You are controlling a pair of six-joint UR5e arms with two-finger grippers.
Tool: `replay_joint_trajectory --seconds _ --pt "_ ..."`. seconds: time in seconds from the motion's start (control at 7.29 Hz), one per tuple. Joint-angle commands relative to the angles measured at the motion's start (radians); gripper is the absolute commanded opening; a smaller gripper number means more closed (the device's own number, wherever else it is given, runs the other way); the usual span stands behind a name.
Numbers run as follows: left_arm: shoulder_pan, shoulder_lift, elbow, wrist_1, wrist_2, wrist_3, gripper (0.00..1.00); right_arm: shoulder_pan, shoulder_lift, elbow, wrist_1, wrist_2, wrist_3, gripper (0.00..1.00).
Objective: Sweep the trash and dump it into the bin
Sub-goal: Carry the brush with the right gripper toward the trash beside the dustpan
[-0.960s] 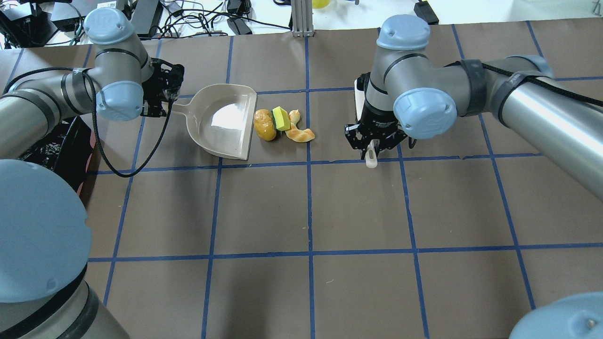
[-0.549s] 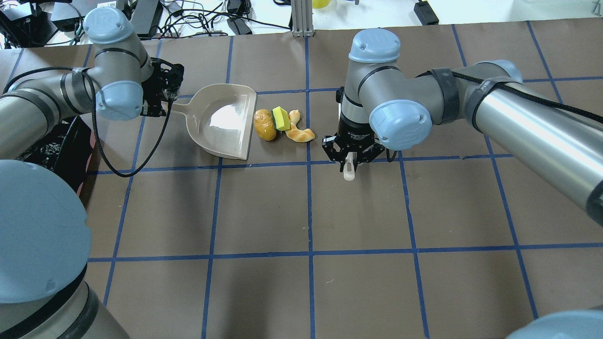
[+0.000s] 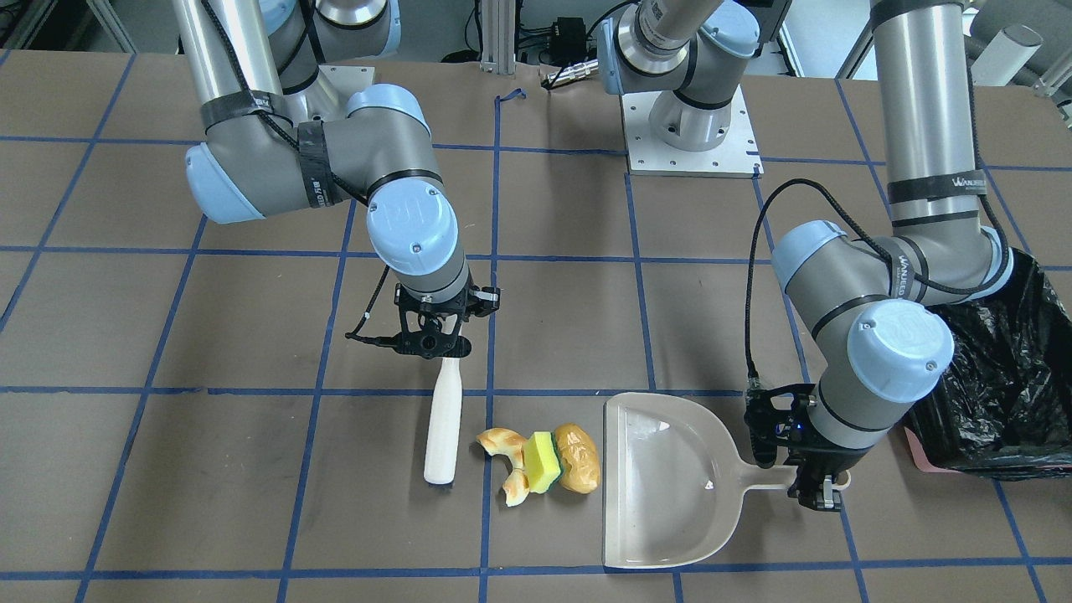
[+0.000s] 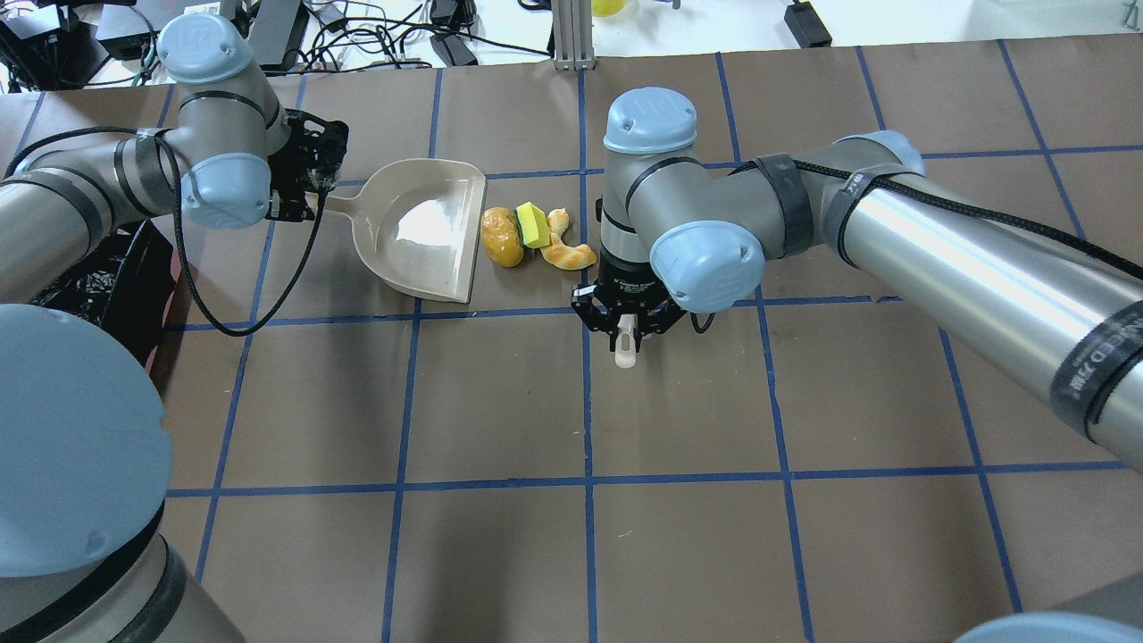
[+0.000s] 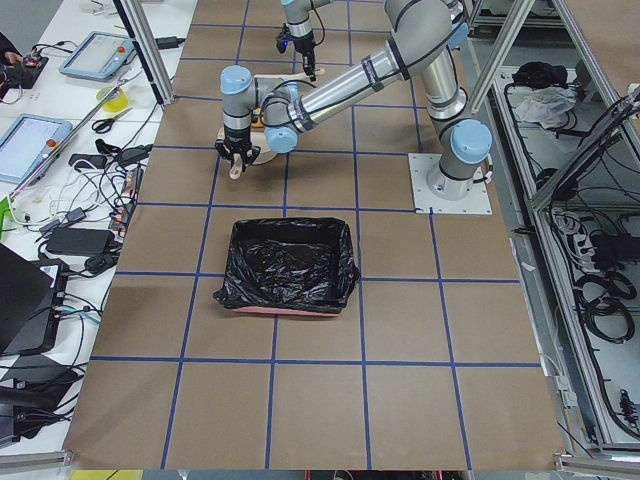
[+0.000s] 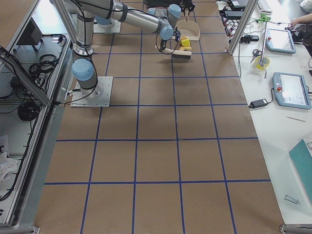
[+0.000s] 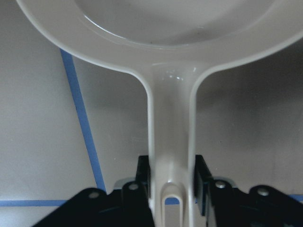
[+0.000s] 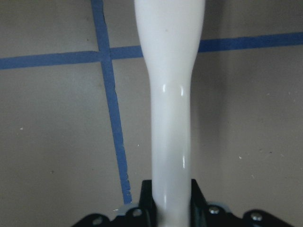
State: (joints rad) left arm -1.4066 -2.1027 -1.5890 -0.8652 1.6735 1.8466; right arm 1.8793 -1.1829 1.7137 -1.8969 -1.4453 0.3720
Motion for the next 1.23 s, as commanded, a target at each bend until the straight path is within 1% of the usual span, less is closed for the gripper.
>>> replay_joint_trajectory --seconds 0.0,0.14,0.41,0.69,0.96,1.1 --pt "0.0 0.0 0.003 0.0 0.0 -0.001 0.0 0.026 0.006 0.0 -0.004 0.012 0.038 0.0" --pt "0.0 0.0 0.001 -0.002 0.002 -0.001 0.0 0.046 0.019 0.0 -0.029 0.013 0.071 0.0" --pt "-0.002 0.0 0.003 -0.002 0.009 -0.001 0.0 0.084 0.052 -0.012 -0.108 0.049 0.142 0.0" --pt "-0.003 0.001 -0.002 -0.002 0.008 -0.001 0.0 0.145 0.132 -0.135 -0.108 0.081 0.273 0.0" --pt "-0.014 0.001 0.003 -0.002 0.015 -0.003 0.0 0.201 0.215 -0.254 -0.108 0.083 0.362 0.0" --pt "-0.014 0.0 0.003 -0.002 0.021 -0.003 0.0 0.219 0.236 -0.294 -0.11 0.085 0.384 0.0"
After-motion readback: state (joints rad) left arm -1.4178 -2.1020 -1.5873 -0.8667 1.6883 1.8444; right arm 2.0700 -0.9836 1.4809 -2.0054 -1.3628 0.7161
